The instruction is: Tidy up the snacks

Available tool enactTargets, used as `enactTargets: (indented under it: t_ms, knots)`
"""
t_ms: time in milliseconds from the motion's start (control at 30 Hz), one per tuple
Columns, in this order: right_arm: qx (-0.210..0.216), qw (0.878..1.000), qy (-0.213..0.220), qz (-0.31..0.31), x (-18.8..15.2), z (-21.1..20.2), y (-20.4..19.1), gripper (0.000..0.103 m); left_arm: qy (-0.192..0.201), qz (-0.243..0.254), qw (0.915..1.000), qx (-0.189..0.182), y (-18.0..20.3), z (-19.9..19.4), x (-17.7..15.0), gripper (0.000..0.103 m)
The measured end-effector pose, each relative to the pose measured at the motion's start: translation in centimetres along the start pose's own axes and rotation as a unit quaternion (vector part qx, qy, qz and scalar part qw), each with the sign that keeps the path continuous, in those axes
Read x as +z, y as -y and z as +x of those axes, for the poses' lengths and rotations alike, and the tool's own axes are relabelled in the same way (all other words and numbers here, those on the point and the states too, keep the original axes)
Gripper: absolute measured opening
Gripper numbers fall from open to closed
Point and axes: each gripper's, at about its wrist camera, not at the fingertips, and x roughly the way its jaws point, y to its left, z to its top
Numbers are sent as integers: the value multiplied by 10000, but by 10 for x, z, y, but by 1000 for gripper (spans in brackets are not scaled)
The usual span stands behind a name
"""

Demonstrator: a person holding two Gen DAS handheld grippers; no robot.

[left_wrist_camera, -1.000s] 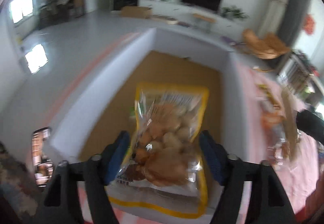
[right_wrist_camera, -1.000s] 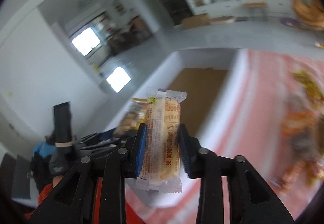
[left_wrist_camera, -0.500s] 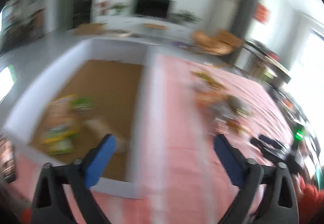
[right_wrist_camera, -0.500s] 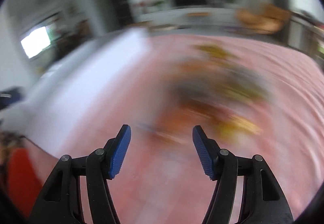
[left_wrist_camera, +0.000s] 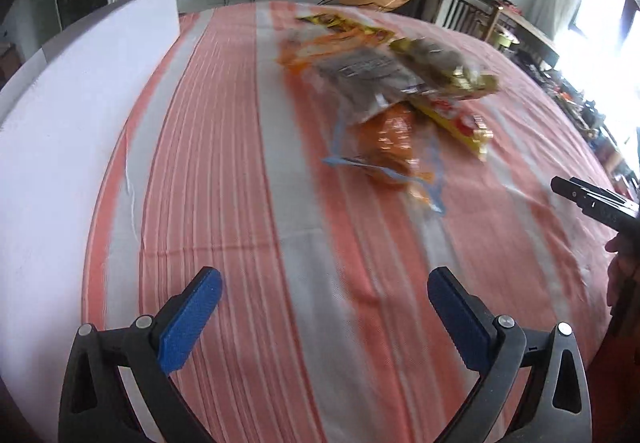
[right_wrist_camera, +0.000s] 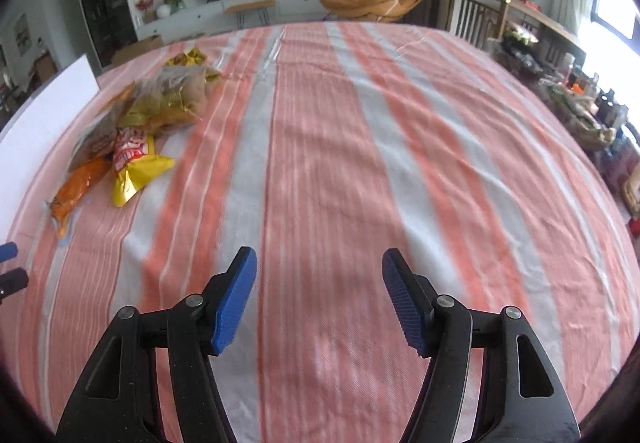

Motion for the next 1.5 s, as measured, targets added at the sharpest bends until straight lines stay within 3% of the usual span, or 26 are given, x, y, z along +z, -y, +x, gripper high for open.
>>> enactTargets:
  t_ms: [167,233,333,1500]
  knots:
    - [-101,9999,-3,-7,12,23,-9,74,33,406,9984,396,-2,5,0,103]
    - [-111,9999,-2,28,14,27,-12,81,89,371,9986,362,-6,0,-3,103]
    - [-89,10000,-15,18,15,26,-13,84,154,199,9986,455,-12,2,-2,103]
    - [-144,9999,-37,-14,16,26,-14,85,179,126,9983,531,-12,4,-2,103]
